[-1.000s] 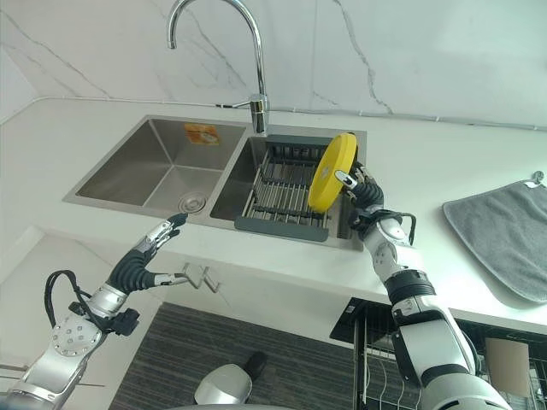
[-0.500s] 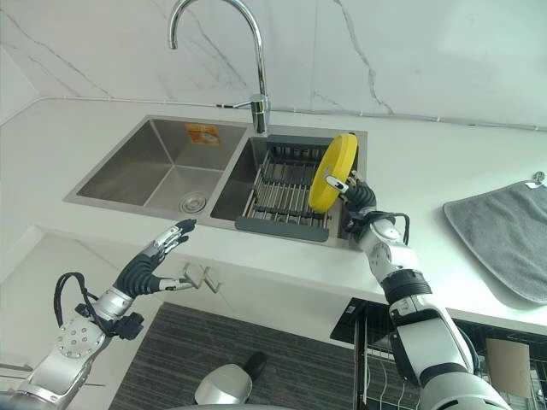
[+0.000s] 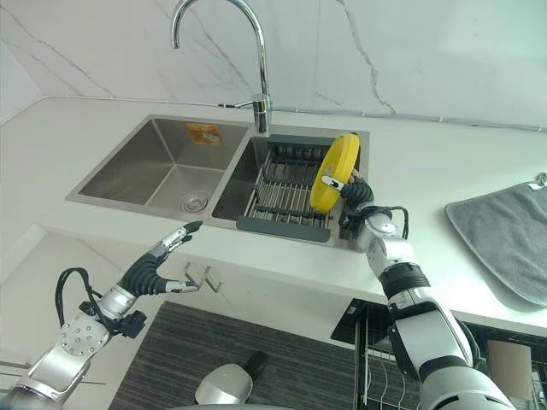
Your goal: Place the dishes in the dishwasher.
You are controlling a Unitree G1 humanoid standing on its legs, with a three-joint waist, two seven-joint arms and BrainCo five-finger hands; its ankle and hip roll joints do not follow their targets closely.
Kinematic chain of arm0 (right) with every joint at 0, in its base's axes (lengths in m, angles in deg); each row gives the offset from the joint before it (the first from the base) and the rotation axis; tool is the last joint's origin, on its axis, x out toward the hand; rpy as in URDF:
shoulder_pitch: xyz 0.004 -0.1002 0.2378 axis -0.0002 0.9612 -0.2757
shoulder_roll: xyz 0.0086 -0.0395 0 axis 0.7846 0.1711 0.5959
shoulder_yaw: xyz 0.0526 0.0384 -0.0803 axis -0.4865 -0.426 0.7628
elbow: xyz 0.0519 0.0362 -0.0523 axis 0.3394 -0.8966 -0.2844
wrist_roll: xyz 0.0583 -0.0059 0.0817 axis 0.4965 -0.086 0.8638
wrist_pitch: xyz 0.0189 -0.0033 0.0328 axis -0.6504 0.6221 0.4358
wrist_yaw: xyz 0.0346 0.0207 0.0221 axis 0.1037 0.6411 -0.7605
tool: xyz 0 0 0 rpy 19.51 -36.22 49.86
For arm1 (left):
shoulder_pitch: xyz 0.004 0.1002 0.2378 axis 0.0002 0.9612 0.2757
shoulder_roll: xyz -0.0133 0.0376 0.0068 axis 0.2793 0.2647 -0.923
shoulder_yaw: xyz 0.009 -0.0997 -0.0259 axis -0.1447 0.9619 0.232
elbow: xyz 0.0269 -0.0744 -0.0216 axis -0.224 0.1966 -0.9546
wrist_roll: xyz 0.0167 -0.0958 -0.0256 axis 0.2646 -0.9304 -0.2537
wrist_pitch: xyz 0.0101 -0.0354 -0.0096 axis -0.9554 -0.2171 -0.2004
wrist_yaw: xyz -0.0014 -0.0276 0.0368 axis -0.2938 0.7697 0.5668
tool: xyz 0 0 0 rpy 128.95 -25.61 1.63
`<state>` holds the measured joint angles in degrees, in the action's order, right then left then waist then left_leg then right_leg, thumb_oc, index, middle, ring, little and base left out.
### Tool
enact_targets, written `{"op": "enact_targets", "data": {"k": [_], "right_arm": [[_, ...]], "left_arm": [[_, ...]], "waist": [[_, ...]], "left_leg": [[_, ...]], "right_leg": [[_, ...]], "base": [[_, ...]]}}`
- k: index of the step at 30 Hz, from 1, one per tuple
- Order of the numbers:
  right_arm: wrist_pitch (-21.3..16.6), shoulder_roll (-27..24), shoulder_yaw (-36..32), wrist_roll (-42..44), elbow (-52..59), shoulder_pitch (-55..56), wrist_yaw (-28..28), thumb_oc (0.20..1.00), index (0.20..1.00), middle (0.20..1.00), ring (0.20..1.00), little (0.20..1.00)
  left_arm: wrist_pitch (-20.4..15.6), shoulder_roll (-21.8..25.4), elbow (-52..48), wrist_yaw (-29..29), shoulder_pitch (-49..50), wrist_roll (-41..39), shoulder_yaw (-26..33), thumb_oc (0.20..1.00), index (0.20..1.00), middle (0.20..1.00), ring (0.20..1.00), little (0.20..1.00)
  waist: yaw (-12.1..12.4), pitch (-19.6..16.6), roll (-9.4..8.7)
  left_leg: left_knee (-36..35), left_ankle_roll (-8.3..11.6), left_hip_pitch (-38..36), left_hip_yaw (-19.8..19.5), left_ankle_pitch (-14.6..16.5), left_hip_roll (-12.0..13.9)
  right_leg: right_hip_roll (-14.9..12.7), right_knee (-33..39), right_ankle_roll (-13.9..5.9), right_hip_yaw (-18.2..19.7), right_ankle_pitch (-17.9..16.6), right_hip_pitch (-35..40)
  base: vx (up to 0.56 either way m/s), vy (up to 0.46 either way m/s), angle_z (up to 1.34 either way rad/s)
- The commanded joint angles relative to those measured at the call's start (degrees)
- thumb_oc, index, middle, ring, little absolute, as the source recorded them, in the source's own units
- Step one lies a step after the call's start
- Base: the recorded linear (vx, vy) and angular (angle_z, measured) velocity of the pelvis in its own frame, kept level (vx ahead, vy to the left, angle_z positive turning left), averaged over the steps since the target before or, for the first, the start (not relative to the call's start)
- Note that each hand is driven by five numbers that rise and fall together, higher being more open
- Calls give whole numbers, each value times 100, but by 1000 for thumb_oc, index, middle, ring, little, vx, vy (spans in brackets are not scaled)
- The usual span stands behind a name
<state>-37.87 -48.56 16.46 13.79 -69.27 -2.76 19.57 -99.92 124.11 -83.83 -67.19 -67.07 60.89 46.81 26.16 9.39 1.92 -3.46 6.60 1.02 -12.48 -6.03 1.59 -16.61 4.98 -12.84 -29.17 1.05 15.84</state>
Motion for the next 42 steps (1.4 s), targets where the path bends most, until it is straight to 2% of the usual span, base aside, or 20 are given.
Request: {"op": "enact_targets", "data": {"k": [1, 10, 13, 41, 42], "right_arm": [[-118, -418, 259, -119, -18, -607, 173, 1000, 1000, 1000, 1000, 1000], [5, -420, 279, -244, -108, -770, 500, 1000, 1000, 1000, 1000, 1000], [12, -428, 287, -218, -113, -804, 541, 1000, 1000, 1000, 1000, 1000], [291, -594, 391, -153, -263, -1263, 637, 1000, 1000, 1000, 1000, 1000], [239, -578, 388, -202, -301, -1296, 683, 555, 555, 555, 555, 555]], "left_arm": [[-168, 157, -67, -156, -233, -190, -84, 1000, 1000, 1000, 1000, 1000], [-219, 168, 3, -171, -227, -239, -118, 1000, 1000, 1000, 1000, 1000], [-122, 148, 2, -107, -223, -460, -153, 1000, 1000, 1000, 1000, 1000], [42, 168, -27, -15, -379, -568, -139, 1000, 1000, 1000, 1000, 1000], [50, 165, -5, -17, -410, -566, -164, 1000, 1000, 1000, 1000, 1000]], "waist": [[132, -196, 29], [152, -185, 37], [169, -172, 32], [307, 13, -59], [307, 28, -59]], "left_leg": [[-23, -665, -254, 298, 473, -278], [-11, -669, -229, 274, 456, -289], [16, -667, -195, 264, 455, -293], [156, -661, -84, 287, 456, -284], [159, -665, -77, 281, 457, -288]], "right_leg": [[-38, -1140, 241, 573, 530, -463], [-38, -1168, 245, 600, 536, -482], [-43, -1173, 250, 595, 540, -490], [-102, -1335, 218, 499, 599, -552], [-101, -1339, 220, 510, 598, -560]], "base": [[0, 0, 0], [1, 3, 1], [7, 19, 8], [0, 1, 0], [0, 0, 0]]}}
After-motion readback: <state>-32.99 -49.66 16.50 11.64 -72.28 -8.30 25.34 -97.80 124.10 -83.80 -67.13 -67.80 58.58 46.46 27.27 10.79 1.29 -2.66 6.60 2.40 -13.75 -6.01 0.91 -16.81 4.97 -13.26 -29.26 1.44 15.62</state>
